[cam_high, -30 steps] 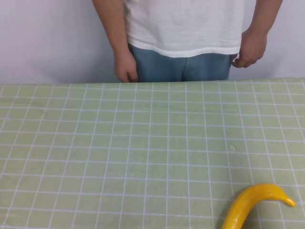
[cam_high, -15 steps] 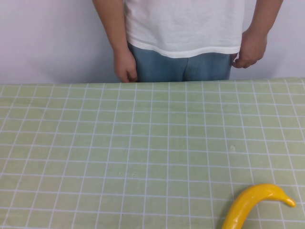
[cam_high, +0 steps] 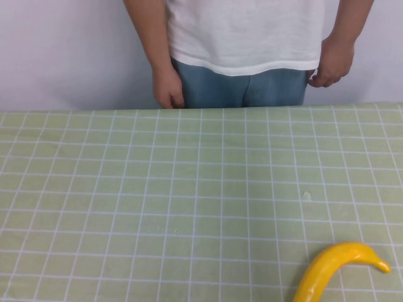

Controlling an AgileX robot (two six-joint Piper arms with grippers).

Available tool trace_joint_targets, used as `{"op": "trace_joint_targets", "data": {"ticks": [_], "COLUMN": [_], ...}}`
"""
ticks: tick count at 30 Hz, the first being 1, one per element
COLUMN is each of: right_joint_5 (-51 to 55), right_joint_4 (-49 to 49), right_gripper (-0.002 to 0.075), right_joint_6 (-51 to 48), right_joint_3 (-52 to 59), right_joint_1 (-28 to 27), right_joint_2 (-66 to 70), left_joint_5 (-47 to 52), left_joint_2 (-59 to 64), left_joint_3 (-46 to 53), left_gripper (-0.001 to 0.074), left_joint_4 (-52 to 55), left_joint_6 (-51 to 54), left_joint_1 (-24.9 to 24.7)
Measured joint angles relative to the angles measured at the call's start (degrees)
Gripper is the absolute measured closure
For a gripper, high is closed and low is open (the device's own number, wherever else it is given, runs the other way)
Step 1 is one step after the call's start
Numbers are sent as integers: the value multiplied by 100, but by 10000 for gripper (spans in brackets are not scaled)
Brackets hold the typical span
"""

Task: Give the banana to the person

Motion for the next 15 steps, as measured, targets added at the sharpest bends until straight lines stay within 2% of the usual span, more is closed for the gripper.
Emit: {"op": "trace_joint_targets", "data": {"ticks": [3, 5, 7, 10, 15], "right_joint_5": [1215, 1980, 2189, 2407, 3240], "right_joint_4": [344, 415, 454, 859, 1722], "right_gripper": [733, 733, 733, 733, 733], "right_joint_6": [-240, -986, -1453, -1581, -3066], "right_joint_3": [-58, -58, -19, 5, -14], "right_joint_1": [0, 0, 0, 143, 490], "right_joint_2": [400, 613, 768, 873, 1661], "left_joint_5": [0, 0, 0, 0, 0], "left_joint_2": [0, 0, 0, 0, 0], "left_joint_3": [0, 0, 0, 0, 0], "left_gripper": [738, 738, 738, 738, 738], "left_joint_4": [0, 0, 0, 0, 0], "left_joint_6": [0, 0, 0, 0, 0], "left_joint_1": [0, 0, 0, 0, 0]}}
